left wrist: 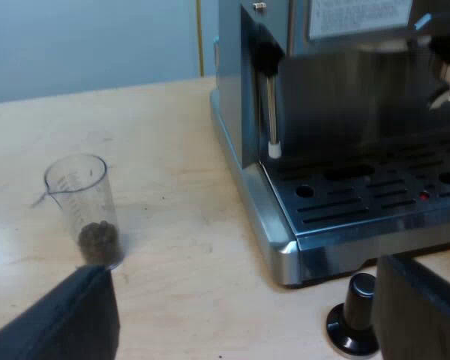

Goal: Pour the beans into the coffee machine

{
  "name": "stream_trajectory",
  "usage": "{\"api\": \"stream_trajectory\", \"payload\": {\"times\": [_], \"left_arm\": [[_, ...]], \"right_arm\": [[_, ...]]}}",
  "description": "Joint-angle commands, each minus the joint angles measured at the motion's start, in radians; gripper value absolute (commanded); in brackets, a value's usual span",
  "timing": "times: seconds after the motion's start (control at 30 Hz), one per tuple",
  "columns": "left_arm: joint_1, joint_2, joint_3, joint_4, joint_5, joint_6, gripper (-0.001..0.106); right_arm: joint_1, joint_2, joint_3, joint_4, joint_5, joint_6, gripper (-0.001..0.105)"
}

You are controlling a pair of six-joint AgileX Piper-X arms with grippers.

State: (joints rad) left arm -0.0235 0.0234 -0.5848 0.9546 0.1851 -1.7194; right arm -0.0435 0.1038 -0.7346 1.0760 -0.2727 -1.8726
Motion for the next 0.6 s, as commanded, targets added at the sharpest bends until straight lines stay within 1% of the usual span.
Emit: {"api": "stream_trajectory", "payload": {"times": [0.03,0.1,0.17,0.23,0.43,0.6], "left_arm": [[0.000,0.042,-0.031,-0.018,-0.016,-0.012,0.072],[0.000,0.068,-0.049,-0.018,-0.016,-0.012,0.072],[0.000,0.108,-0.070,-0.018,-0.016,-0.012,0.072],[0.000,0.135,-0.080,-0.022,-0.016,-0.012,0.072],[0.000,0.182,-0.084,-0.078,-0.016,-0.012,0.072],[0.000,0.203,-0.084,-0.087,-0.058,-0.012,0.072]], "right_arm": [[0.017,0.037,-0.048,-0.028,-0.039,-0.017,0.062],[0.036,0.066,-0.074,-0.044,-0.051,-0.021,0.062],[0.063,0.101,-0.104,-0.057,-0.071,-0.062,0.062],[0.089,0.133,-0.126,-0.060,-0.086,-0.084,0.062],[0.178,0.216,-0.154,-0.129,-0.140,-0.089,0.062],[0.252,0.262,-0.153,-0.207,-0.183,-0.089,0.062]]}}
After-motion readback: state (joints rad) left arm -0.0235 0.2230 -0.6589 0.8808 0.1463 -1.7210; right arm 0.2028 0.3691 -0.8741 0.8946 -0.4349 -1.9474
